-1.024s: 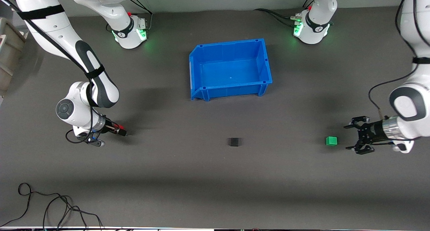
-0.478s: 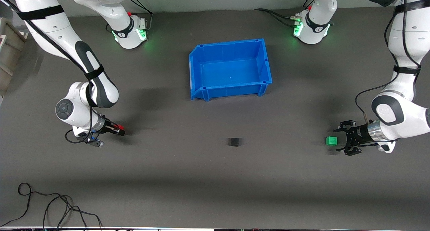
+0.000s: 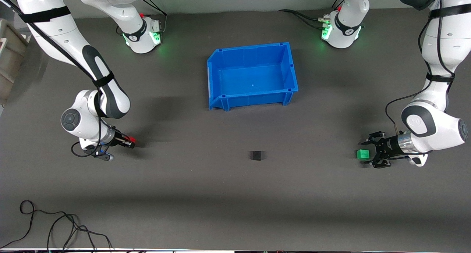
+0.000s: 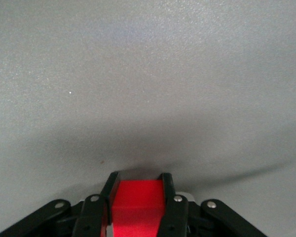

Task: Attach green and red cubes to black cube
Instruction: 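Lower the right gripper onto the red cube while the left descends, then close the right gripper on the red cube while the left grips green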

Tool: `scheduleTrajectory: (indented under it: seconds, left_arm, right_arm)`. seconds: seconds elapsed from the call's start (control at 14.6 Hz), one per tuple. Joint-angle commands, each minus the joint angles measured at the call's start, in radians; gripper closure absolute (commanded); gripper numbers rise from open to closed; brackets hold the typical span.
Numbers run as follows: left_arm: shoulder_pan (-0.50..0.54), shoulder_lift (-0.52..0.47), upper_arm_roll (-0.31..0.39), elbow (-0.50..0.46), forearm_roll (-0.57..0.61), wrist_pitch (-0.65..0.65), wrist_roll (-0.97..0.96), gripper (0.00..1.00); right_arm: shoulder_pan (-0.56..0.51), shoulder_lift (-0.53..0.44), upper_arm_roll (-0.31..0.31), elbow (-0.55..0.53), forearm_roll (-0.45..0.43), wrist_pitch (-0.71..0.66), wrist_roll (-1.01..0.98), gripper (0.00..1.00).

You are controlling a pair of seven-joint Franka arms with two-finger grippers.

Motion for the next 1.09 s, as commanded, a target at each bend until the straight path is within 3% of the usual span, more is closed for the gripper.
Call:
scheduleTrajectory:
  seconds: [0.0,0.07,0.2,0.41,0.61,0.82,1.02]
  left_arm:
    - [0.006,-0.02,0.002,-0.018,-0.02,0.003,0.034,0.59]
    - [0.005,-0.022,0.002,-0.018,-0.02,0.003,0.034,0.71]
    - [0.005,-0.023,0.002,-0.016,-0.02,0.001,0.031,0.8]
    - [0.001,-0.034,0.002,0.013,-0.02,-0.04,0.014,0.8]
    - [-0.008,-0.04,0.002,0.08,-0.018,-0.103,-0.07,0.79]
    - [-0.043,-0.037,-0.012,0.138,-0.017,-0.114,-0.175,0.79]
    - [-0.107,-0.033,-0.039,0.155,-0.018,-0.095,-0.247,0.79]
  right_arm:
    - [0.003,0.009,0.002,0.003,0.018,0.026,0.0,1.0]
    - [0.003,0.004,0.002,0.005,0.018,0.024,-0.001,1.0]
    - [0.004,-0.003,0.002,0.013,0.018,0.021,0.041,1.0]
    - [0.007,-0.029,0.004,0.062,0.018,-0.029,0.119,1.0]
    - [0.009,-0.034,0.01,0.215,0.018,-0.267,0.161,1.0]
    - [0.044,-0.028,0.01,0.364,0.017,-0.463,0.433,1.0]
    - [0.105,-0.02,0.01,0.416,0.018,-0.487,0.664,1.0]
